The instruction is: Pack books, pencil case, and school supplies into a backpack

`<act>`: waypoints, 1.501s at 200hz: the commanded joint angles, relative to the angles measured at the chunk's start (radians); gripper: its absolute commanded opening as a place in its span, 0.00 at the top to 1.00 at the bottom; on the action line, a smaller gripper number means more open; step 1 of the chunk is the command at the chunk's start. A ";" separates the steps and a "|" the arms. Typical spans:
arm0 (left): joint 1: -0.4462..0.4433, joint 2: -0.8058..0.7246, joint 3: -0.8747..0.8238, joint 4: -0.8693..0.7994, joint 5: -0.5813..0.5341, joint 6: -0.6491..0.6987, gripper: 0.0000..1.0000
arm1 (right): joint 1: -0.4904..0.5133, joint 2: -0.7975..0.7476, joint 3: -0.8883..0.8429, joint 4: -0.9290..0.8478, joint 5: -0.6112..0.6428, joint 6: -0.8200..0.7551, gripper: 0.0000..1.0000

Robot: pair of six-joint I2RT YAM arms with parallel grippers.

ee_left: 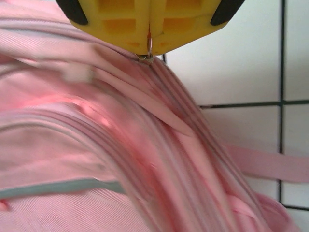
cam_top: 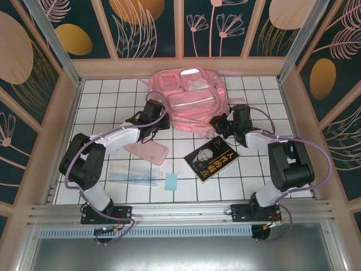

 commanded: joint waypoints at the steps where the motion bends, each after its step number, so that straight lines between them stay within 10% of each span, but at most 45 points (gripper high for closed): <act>1: 0.091 -0.005 0.037 0.004 -0.186 0.064 1.00 | -0.038 -0.051 0.015 -0.070 0.056 -0.096 1.00; 116: -0.094 -0.124 0.020 -0.014 0.139 -0.013 1.00 | -0.210 0.176 0.349 -0.181 0.083 -0.325 1.00; 158: -0.121 -0.026 0.127 0.056 0.188 -0.043 1.00 | -0.208 0.133 0.373 -0.258 0.086 -0.286 0.29; 180: -0.127 0.047 0.210 0.077 0.200 -0.052 1.00 | -0.204 0.004 0.280 -0.302 0.088 -0.269 0.12; 227: -0.146 0.141 0.321 0.107 0.242 -0.078 1.00 | -0.118 -0.210 0.042 -0.227 0.011 -0.081 0.08; 274: -0.159 0.098 0.276 0.132 0.240 -0.098 1.00 | -0.024 -0.078 0.020 0.045 -0.028 0.095 0.08; 289: -0.159 0.081 0.247 0.135 0.237 -0.101 1.00 | -0.020 -0.013 0.035 0.131 -0.033 0.122 0.18; 300: -0.158 0.068 0.219 0.137 0.232 -0.101 1.00 | -0.026 0.025 0.042 0.179 -0.030 0.138 0.51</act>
